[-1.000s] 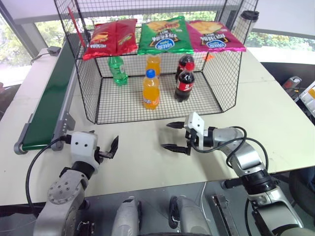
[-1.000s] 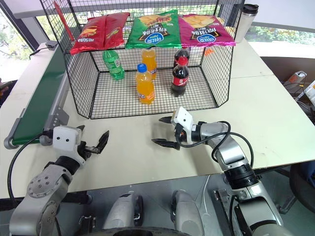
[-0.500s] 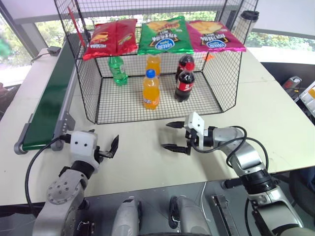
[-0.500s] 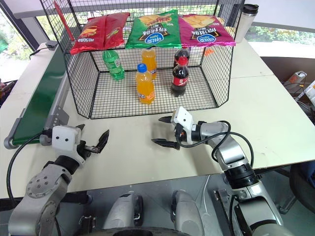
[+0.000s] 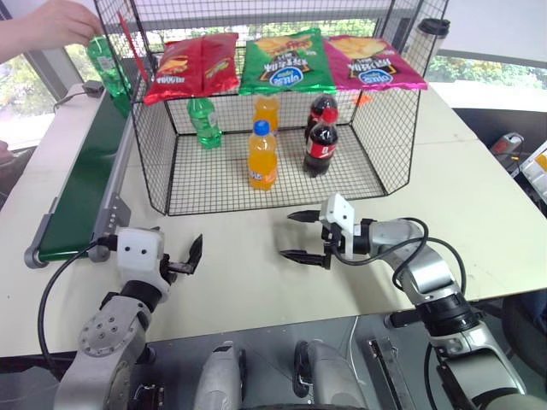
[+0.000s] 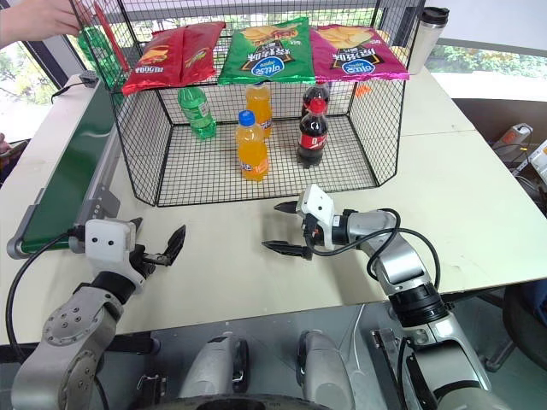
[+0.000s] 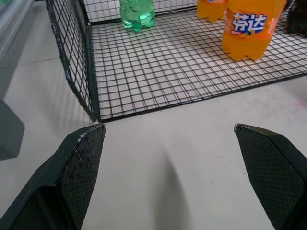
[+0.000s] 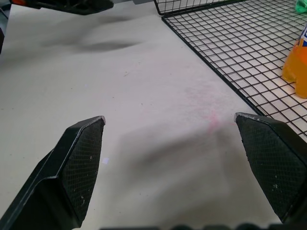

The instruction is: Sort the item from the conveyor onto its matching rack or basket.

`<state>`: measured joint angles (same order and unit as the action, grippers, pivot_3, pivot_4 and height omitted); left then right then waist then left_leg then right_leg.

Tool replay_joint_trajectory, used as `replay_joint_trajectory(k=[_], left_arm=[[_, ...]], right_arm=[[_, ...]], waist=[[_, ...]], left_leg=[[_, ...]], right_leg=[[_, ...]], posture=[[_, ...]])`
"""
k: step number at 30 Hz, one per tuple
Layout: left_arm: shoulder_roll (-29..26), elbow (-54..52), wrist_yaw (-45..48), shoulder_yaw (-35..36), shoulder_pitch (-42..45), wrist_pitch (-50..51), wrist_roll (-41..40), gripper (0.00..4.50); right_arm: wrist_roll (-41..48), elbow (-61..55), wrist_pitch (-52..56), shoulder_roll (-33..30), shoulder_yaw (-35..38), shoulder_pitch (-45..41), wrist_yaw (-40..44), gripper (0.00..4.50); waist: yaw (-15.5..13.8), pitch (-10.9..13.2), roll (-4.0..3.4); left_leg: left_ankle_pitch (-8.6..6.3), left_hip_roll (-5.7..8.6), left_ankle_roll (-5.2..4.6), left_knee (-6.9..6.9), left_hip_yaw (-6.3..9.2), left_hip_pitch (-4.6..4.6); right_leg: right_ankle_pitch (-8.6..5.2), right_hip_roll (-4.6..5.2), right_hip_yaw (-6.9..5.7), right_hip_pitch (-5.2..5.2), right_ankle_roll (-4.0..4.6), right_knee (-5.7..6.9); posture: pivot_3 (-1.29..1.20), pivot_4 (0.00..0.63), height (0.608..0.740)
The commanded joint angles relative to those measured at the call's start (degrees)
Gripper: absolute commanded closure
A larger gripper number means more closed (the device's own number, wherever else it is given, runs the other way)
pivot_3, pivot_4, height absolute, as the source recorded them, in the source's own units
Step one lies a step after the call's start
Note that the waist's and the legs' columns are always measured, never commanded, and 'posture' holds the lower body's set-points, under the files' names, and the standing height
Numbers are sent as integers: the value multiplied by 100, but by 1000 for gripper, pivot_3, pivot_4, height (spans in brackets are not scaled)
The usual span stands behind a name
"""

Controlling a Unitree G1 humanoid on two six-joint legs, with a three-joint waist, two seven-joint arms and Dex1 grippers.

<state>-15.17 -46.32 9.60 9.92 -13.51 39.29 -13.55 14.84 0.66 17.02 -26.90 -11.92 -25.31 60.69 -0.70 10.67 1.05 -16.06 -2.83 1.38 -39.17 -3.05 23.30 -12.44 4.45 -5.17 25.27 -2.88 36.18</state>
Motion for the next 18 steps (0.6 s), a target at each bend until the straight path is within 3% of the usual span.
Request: replay_joint_trajectory(k=[1, 13, 18], left_arm=[[-29, -280, -25, 66, -12, -40, -20, 33], [-17, -531, -44, 342, -43, 13, -165, 33], [-141, -699, -264, 655, 65, -182, 172, 33]], right_arm=[[101, -62, -89, 52, 70, -116, 35, 0], [94, -77, -71, 44, 88, -91, 70, 0], [149, -112, -39, 36, 99, -59, 119, 0]], waist=[[0, 0, 0], [0, 0, 0], [-1, 0, 0]], left_leg=[[0, 0, 0, 0, 0, 0], [0, 0, 0, 0, 0, 0], [0, 0, 0, 0, 1, 0]], right_leg=[[0, 0, 0, 0, 0, 0], [0, 0, 0, 0, 0, 0], [0, -1, 0, 0, 1, 0]], posture=[[0, 150, 740], [0, 150, 740], [0, 150, 740]])
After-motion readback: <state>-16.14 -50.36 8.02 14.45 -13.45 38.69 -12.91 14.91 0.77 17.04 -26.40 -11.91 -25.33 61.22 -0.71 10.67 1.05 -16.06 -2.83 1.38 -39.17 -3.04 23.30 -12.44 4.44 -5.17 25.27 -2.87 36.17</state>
